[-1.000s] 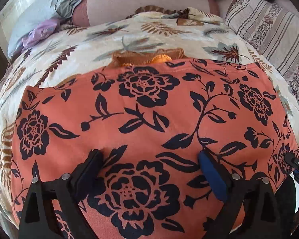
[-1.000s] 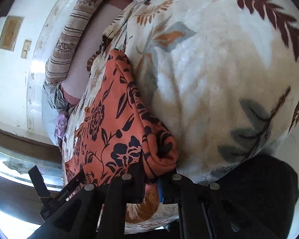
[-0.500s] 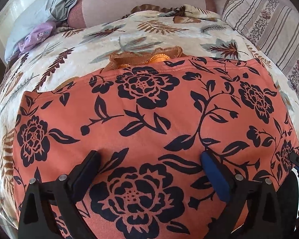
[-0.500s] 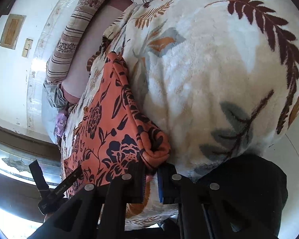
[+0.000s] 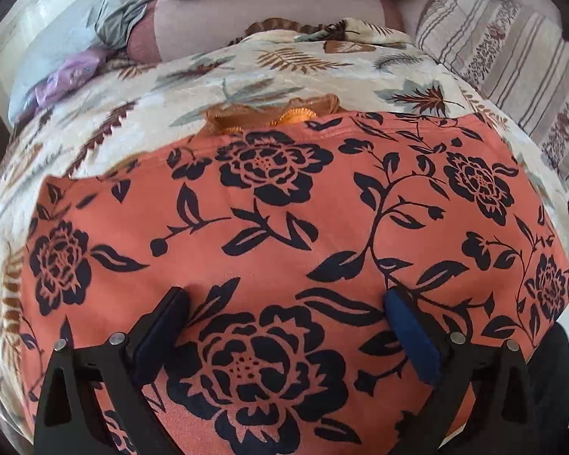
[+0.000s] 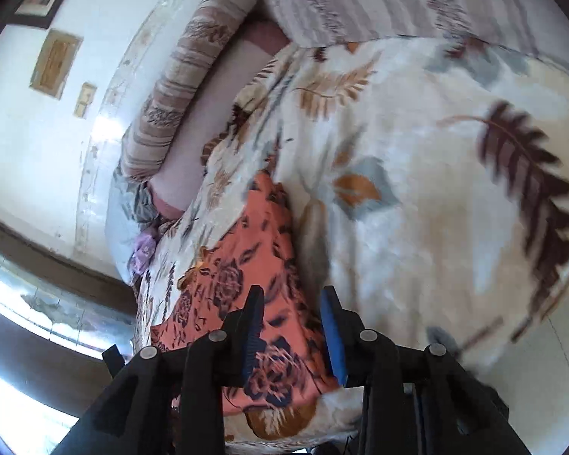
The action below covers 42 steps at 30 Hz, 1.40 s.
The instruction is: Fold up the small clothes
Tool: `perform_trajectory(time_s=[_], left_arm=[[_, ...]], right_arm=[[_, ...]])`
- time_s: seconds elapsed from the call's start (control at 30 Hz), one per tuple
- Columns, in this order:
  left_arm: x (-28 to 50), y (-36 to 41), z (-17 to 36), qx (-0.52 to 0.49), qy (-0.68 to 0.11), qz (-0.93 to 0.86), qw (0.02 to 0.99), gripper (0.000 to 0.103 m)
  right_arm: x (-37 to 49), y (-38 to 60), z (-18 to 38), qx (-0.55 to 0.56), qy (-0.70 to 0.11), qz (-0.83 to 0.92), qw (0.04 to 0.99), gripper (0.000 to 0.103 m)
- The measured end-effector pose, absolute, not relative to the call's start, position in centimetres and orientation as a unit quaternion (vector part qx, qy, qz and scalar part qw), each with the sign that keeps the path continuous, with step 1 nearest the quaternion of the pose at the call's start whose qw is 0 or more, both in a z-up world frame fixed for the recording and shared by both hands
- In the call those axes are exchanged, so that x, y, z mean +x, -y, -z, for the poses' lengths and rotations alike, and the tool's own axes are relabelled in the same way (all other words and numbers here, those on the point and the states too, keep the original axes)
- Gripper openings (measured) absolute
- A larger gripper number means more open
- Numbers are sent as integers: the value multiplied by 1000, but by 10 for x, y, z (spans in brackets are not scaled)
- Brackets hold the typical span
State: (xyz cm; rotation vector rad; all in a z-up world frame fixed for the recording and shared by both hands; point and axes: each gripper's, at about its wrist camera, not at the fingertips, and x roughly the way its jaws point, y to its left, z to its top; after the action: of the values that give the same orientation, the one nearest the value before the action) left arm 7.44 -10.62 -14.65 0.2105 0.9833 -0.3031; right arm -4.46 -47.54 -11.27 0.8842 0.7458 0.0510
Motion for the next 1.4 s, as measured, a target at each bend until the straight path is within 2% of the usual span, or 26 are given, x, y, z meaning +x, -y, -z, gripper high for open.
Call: perform_trajectory(time_s=[0.17, 0.27, 0.37, 0.4, 0.43, 0.53, 0.57, 0.77, 0.83, 0.87, 0.9, 1.03, 1.13, 1.23, 1.27, 1.3, 1.4], left_arm=[[74, 107, 146, 98, -471, 150, 864, 103], [74, 108, 146, 95, -470, 148, 865, 103], [77, 104, 149, 95, -469, 151, 865, 103], [77, 104, 149, 95, -469, 151, 865, 103], [77, 104, 149, 95, -468, 152, 865, 103], [76, 103, 149, 93, -466, 154, 866, 103], [76, 103, 149, 93, -466, 155, 866, 103], [75, 100, 149, 89, -461, 164, 868, 103], [74, 100, 149, 88, -458, 164, 869, 103], [74, 100, 149, 87, -458, 164, 869, 103], [74, 100, 149, 88, -458, 165, 869, 103], [75, 102, 149, 87, -460, 165, 868, 103], [75, 102, 149, 87, -459, 166, 868, 103], [76, 102, 148, 88, -460, 167, 868, 103], [75, 102, 148, 87, -460, 167, 868, 103], [75, 102, 149, 87, -460, 168, 868, 103], [74, 101, 150, 87, -456, 169, 869, 103]], right_arm=[[70, 472, 112, 352, -410, -87, 837, 34], [130, 466, 137, 335, -485, -97, 802, 33], [153, 457, 143, 342, -494, -115, 791, 32], [155, 449, 136, 326, -496, -120, 796, 12], [156, 440, 128, 298, -499, -123, 804, 2], [154, 437, 115, 240, -490, -46, 837, 1], [154, 442, 115, 240, -485, -26, 840, 5], [134, 467, 107, 287, -462, -21, 839, 6], [129, 477, 110, 306, -465, -14, 831, 37], [128, 479, 110, 309, -466, -13, 829, 82], [127, 479, 111, 314, -459, -14, 831, 101], [132, 477, 112, 333, -447, -46, 829, 101], [145, 461, 124, 318, -483, -86, 811, 93], [159, 448, 141, 273, -518, -76, 807, 73], [162, 448, 140, 268, -519, -71, 808, 49], [163, 447, 139, 269, -524, -75, 805, 10], [162, 422, 117, 181, -524, -68, 829, 10]])
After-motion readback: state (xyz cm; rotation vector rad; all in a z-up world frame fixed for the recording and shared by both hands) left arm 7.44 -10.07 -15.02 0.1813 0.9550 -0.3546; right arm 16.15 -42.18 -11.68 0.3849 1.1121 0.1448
